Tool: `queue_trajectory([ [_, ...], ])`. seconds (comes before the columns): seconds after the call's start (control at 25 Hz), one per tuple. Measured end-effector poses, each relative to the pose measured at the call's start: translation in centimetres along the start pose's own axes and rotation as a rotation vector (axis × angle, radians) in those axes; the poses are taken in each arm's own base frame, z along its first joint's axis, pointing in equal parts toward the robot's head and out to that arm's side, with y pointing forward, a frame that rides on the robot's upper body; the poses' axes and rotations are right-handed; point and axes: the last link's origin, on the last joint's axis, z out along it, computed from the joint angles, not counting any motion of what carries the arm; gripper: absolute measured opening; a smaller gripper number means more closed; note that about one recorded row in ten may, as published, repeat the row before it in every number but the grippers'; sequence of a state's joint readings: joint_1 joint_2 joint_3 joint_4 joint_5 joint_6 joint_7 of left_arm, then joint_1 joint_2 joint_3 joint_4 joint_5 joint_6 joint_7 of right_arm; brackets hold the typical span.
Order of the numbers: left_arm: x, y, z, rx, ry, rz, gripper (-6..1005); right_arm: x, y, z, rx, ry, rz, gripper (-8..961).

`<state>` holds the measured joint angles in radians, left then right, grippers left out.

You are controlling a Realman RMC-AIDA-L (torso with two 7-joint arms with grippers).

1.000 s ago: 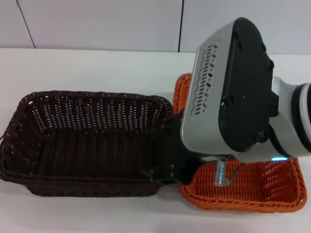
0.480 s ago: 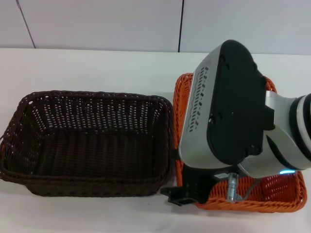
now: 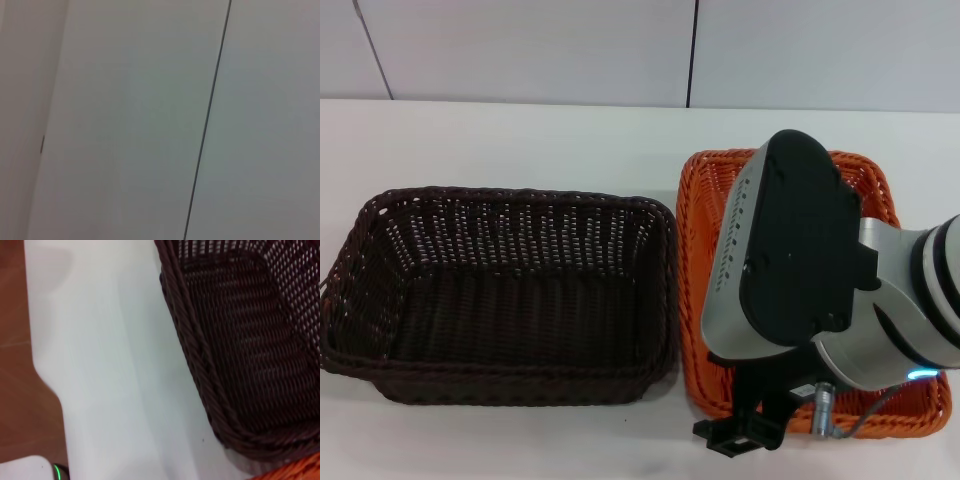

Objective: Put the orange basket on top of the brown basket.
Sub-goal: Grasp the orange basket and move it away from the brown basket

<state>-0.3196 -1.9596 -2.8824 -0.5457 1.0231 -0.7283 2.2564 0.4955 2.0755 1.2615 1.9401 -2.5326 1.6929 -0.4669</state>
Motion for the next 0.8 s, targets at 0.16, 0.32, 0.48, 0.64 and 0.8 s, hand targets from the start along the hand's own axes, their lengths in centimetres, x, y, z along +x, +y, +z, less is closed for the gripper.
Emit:
queue_trajectory([
  [0.16,0.0,0.0,0.0,-0.001,0.000,0.000,513,0.5,-0.3,0.4,-0.012,0.033,0.025,664],
  [0.32,0.0,0.0,0.0,0.000,0.000,-0.001,513,1.4,-1.1,1.4,-0.006,0.089,0.060,665],
  [0.48,0.1,0.1,0.1,-0.001,0.002,-0.002,513,1.7,-1.5,2.1,-0.017,0.116,0.074,665],
  [0.64,0.2,0.2,0.1,-0.002,0.005,-0.001,513,1.9,-2.0,3.1,-0.035,0.146,0.086,664],
  [0.8,0.1,0.1,0.1,-0.001,0.003,-0.002,513,1.7,-1.9,3.1,-0.039,0.150,0.073,665],
])
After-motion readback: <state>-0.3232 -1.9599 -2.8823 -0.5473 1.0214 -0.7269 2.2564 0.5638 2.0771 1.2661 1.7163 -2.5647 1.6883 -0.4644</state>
